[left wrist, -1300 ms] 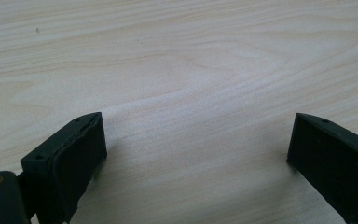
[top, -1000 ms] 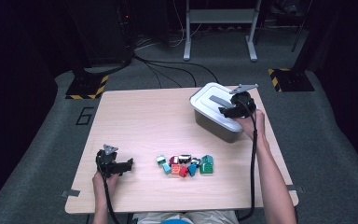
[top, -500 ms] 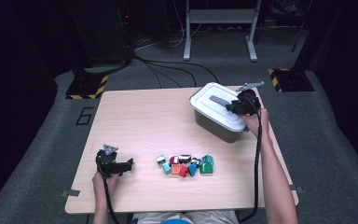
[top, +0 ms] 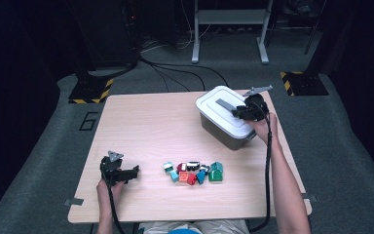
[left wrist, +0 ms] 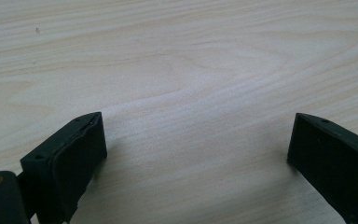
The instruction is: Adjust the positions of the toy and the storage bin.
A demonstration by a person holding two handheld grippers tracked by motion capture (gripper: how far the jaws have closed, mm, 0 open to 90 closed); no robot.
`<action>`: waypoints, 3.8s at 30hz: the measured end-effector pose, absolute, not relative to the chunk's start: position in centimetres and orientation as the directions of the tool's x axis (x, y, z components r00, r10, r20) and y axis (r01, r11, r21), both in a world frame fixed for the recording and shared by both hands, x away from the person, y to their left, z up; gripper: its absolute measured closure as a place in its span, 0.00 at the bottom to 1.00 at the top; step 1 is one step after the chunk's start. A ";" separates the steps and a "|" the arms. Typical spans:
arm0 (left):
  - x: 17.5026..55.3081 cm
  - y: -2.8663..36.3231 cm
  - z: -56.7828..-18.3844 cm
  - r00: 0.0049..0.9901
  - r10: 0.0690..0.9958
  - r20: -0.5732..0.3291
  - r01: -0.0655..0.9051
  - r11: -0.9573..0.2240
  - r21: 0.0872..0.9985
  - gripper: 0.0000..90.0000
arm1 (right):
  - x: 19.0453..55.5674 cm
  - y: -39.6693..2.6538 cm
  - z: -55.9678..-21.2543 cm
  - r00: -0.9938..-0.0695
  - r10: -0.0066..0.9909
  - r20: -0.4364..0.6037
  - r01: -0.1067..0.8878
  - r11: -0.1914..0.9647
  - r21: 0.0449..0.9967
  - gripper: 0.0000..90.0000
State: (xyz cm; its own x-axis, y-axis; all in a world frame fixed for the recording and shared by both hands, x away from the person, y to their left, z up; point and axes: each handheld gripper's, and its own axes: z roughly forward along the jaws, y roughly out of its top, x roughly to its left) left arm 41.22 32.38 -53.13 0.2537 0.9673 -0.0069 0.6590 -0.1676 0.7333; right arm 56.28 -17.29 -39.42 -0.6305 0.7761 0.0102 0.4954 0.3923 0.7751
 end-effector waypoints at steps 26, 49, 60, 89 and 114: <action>41.2 32.4 -53.1 0.254 0.967 -0.007 0.658 -0.167 0.734 0.05 | 56.1 -14.0 -39.5 -0.754 0.656 0.019 0.423 0.463 0.779 0.74; 41.2 32.4 -53.1 0.254 0.967 -0.005 0.658 -0.169 0.734 0.05 | 56.1 -12.1 -39.5 -0.837 0.547 0.007 0.350 0.525 0.776 0.74; 41.2 32.4 -53.1 0.254 0.967 -0.006 0.658 -0.168 0.734 0.05 | 56.2 -11.7 -39.5 -0.861 0.508 0.007 0.326 0.541 0.775 0.74; 41.2 32.4 -53.1 0.258 0.966 -0.002 0.659 -0.174 0.731 0.05 | 56.1 -9.4 -39.0 -0.835 0.551 0.007 0.368 0.547 0.752 0.59; 41.2 32.4 -53.1 0.254 0.967 -0.006 0.658 -0.169 0.734 0.05 | 55.1 -8.9 -38.2 -0.831 0.555 -0.050 0.323 0.554 0.767 0.74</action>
